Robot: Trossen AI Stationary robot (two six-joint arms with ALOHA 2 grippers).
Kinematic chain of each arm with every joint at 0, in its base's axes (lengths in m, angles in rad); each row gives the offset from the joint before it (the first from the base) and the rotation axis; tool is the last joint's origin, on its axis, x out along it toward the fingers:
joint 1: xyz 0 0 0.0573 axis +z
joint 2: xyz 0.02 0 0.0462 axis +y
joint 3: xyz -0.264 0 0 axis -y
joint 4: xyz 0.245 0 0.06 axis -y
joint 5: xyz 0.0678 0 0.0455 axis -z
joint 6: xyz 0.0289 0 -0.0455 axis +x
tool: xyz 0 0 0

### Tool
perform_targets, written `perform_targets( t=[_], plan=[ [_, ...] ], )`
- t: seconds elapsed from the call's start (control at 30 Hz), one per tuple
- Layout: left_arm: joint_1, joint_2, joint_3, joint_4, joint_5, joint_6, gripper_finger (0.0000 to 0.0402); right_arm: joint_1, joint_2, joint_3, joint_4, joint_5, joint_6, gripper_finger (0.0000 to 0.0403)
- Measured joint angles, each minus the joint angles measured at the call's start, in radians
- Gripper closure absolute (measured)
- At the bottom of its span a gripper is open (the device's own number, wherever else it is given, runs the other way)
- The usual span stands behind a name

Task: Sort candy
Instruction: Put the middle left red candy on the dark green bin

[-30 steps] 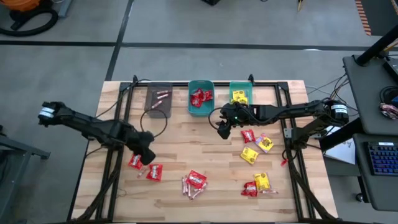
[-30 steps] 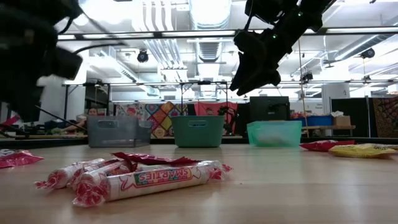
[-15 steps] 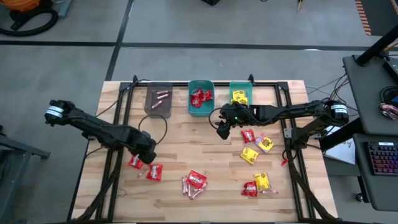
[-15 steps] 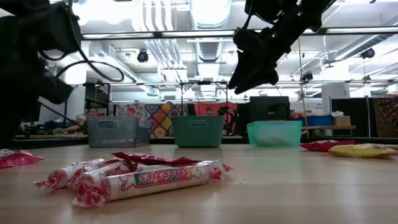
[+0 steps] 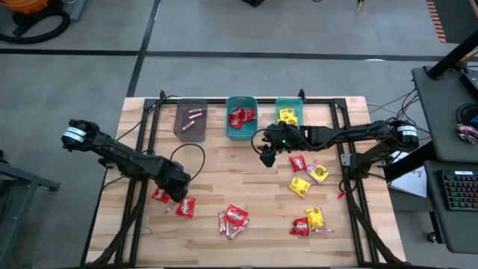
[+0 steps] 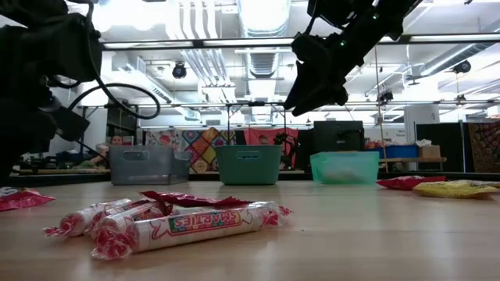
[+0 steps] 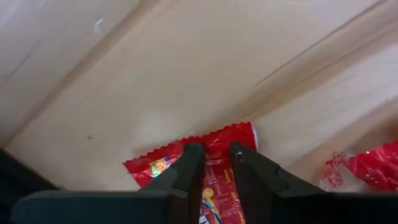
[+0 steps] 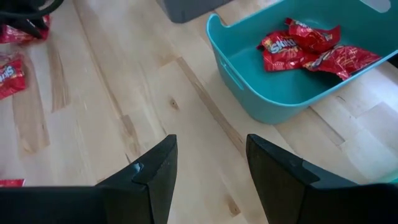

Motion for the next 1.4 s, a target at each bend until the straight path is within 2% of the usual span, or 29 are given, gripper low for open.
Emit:
perform_targets(
  t=[0.1, 0.17, 0.43, 0.53, 0.63, 0.73, 0.8, 0.9, 1.0, 1.1, 1.23, 1.4],
  plan=[
    [0.000, -0.020, 0.011, 0.005, -0.016, 0.031, 0.0377, 0.000, 0.000, 0.000, 0.000, 0.000, -0.001, 0.0220],
    [-0.001, -0.034, 0.028, 0.013, -0.068, 0.052, 0.0395, 0.000, 0.000, 0.000, 0.000, 0.000, -0.002, 0.0220],
    [0.000, -0.101, 0.138, 0.031, -0.259, 0.235, 0.0401, 0.000, 0.001, 0.000, 0.000, 0.000, -0.025, 0.0220],
    [0.000, -0.129, 0.184, 0.068, -0.326, 0.353, 0.0401, 0.000, 0.001, 0.000, 0.000, 0.000, -0.027, 0.0220],
    [0.000, -0.170, 0.201, 0.233, -0.361, 0.565, 0.0401, 0.000, 0.001, 0.000, 0.000, 0.000, -0.027, 0.0220],
    [0.000, -0.212, 0.200, 0.359, -0.250, 0.687, 0.0401, 0.008, 0.001, -0.001, -0.001, 0.001, -0.024, 0.0220],
    [0.000, -0.238, 0.202, 0.317, -0.161, 0.684, 0.0401, 0.019, 0.001, -0.002, 0.000, 0.000, -0.024, 0.0220],
    [-0.005, -0.258, 0.204, 0.195, -0.066, 0.579, 0.0401, 0.033, 0.001, -0.002, 0.000, -0.001, -0.026, 0.0220],
    [-0.009, -0.262, 0.175, 0.135, -0.047, 0.471, 0.0401, 0.040, 0.001, -0.002, 0.002, 0.000, -0.027, 0.0220],
    [-0.015, -0.247, 0.144, 0.088, -0.026, 0.429, 0.0391, 0.040, 0.001, -0.005, 0.022, 0.000, -0.040, 0.0220],
    [-0.020, -0.218, 0.094, 0.077, 0.016, 0.371, 0.0354, 0.040, 0.001, -0.011, 0.054, 0.000, -0.048, 0.0220],
    [-0.019, -0.154, 0.069, 0.072, 0.007, 0.309, 0.0300, 0.040, 0.001, -0.020, 0.055, 0.000, -0.050, 0.0220]
  ],
)
